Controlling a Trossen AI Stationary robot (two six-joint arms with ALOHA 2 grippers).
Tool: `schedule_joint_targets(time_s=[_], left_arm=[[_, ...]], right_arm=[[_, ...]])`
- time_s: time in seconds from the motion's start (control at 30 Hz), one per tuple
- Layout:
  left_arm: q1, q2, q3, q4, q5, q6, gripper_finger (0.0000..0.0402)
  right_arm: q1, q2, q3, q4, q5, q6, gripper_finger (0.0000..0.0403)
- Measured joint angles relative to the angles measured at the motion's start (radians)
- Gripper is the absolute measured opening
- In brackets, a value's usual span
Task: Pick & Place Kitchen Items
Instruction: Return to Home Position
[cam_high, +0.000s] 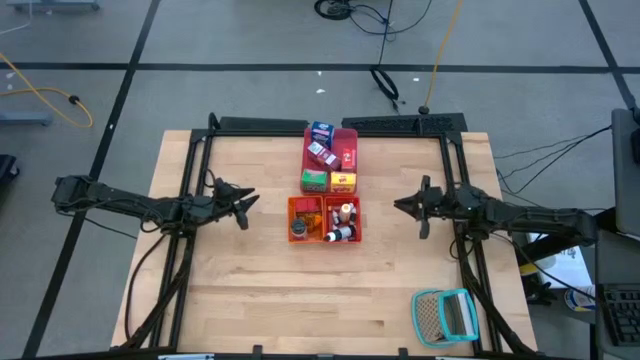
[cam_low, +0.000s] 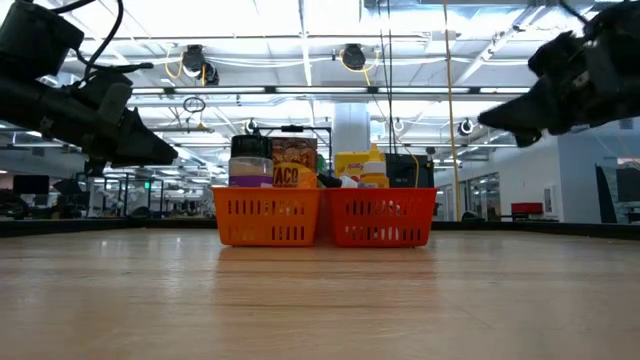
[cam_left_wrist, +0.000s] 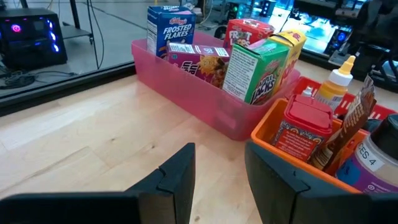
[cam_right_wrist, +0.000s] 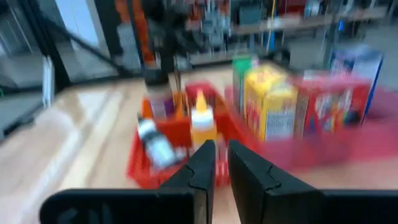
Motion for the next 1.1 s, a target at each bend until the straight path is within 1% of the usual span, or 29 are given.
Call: schedule_joint_targets(time_s=[0.27,0.37,0.53,1.1], left_arm=[[0.0,-0.001,0.0,0.004,0.0,0.002,0.0141],[0.0,0.0,0.0,0.004,0.0,0.002,0.0141],[0.0,-0.001,0.0,0.001,0.0,0.002,0.0141],[0.0,-0.001,0.0,0.001,0.0,0.001,0.0141]], right_arm=[[0.038,-0.22,-0.001,-0.006,0.004,0.0,0.0036],[0.044,-0.276,-0.001,-0.006,0.004,0.0,0.0036],[0.044,-0.27,-0.001,0.021,0.004,0.0,0.0036],[0.044,-0.26,-0.001,0.016,0.004,0.0,0.0036]])
